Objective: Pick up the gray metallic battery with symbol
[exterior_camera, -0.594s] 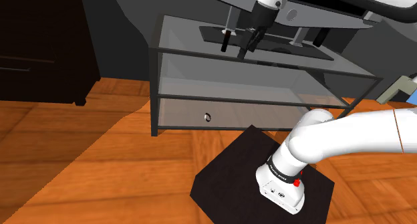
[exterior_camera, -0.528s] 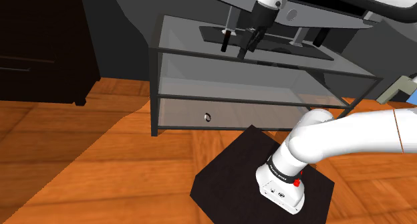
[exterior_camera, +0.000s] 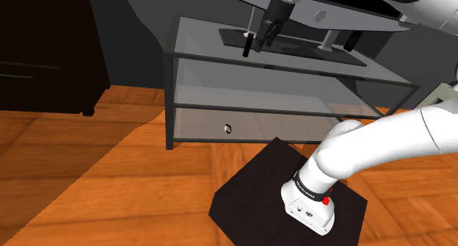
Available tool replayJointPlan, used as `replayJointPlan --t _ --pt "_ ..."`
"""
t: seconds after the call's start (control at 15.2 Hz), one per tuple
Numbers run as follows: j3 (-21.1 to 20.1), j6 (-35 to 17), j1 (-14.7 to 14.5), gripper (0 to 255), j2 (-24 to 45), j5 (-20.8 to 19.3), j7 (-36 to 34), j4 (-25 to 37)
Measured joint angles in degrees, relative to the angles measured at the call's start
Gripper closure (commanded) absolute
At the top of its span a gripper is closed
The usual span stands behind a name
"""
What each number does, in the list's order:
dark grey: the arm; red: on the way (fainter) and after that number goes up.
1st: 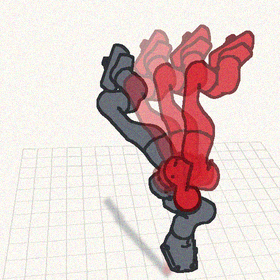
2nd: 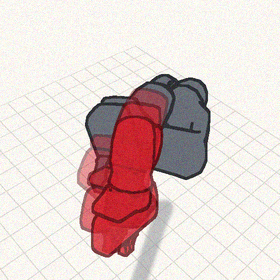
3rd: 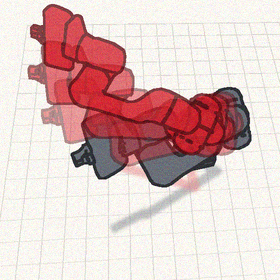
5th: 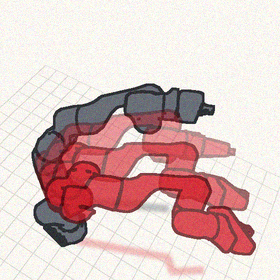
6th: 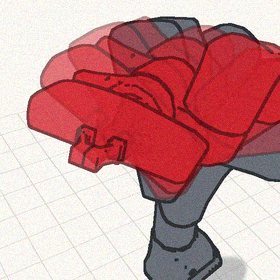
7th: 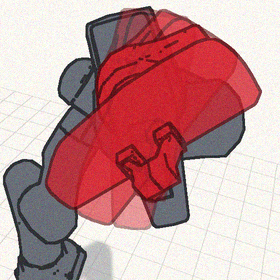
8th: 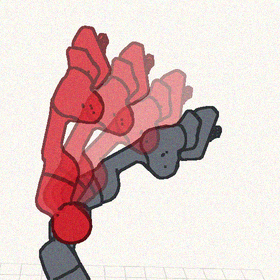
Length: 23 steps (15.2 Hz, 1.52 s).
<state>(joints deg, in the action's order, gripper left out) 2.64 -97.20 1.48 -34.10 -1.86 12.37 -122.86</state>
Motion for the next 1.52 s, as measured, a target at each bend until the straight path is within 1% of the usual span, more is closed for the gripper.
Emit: replayJointPlan --t 0.4,0.79,0.92,1.32,1.39,1.52 --pt "5.47 -3.77 0.61 0 10.51 1.01 6.61 8.4" --pt "9.83 -5.02 0.95 0 21.34 4.38 12.64 19.02" --pt "10.24 -5.96 1.05 0 22.33 4.8 13.35 19.16" --pt "10.41 -10.07 1.16 0 22.14 4.89 13.89 14.89" --pt "10.42 -10.4 1.17 255 22.1 4.89 13.94 14.51" --pt "10.44 -10.69 1.18 255 22.06 4.89 13.98 14.19"
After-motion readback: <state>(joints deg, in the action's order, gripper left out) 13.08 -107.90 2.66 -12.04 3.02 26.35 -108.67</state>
